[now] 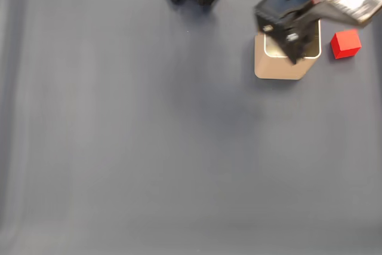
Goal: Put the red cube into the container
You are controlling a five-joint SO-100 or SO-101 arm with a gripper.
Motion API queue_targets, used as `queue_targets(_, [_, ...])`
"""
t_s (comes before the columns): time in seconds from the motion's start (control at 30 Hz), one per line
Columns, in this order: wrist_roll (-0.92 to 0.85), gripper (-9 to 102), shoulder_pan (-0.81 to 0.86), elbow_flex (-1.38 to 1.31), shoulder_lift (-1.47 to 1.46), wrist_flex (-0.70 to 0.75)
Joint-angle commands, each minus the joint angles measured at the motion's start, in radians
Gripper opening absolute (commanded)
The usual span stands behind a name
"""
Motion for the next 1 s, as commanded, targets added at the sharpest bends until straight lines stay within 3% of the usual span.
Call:
queue_targets(0.0, [-0.017,1,-0.086,-0.143,-0.038,0.048])
queue_targets(0.37, [-0.087,11,-0.314,-0.339,-0.212,0.114])
queue_targets(0.7, [-0.321,26,-0.337,-0.318,-0.253,0.163])
queue_targets(0.97, [-0.428,30,-0.35,-0.291,-0.328,0.118])
